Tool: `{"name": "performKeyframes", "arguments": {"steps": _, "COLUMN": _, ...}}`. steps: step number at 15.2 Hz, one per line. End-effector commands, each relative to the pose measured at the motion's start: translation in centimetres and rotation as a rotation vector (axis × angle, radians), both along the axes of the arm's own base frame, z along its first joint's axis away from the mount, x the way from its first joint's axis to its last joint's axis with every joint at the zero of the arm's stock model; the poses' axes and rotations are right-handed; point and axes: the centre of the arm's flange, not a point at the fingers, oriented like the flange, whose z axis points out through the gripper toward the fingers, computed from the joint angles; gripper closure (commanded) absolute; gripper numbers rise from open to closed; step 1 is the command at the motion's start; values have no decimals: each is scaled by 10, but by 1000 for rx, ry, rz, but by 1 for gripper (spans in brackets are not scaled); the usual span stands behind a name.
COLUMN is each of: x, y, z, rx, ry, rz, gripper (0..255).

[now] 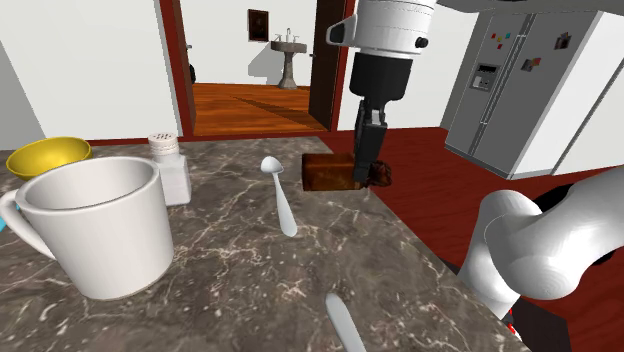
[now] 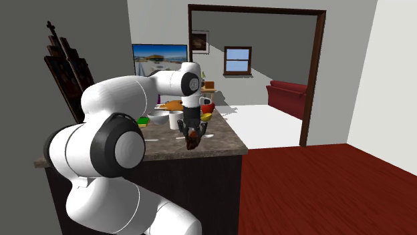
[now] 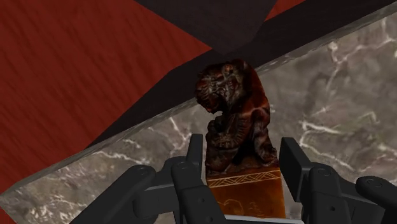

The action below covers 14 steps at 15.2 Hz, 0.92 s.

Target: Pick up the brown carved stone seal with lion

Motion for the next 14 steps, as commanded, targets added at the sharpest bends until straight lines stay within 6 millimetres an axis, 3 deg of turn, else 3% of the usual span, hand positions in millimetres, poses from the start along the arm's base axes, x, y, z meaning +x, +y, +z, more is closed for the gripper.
{"name": "performKeyframes", "arguments": {"steps": 1, "x": -1, "y": 0, "z": 10, "rx": 0, "ry": 0, "rz": 0, "gripper": 255}}
{"name": "performKeyframes", "arguments": {"steps": 12, "x": -1, "y": 0, "z": 69, "rx": 0, "ry": 0, "rz": 0, "gripper": 255}}
{"name": "performKeyframes", "arguments": {"steps": 14, "x": -1, "y": 0, "z": 69, "rx": 0, "ry": 0, "rz": 0, "gripper": 255}}
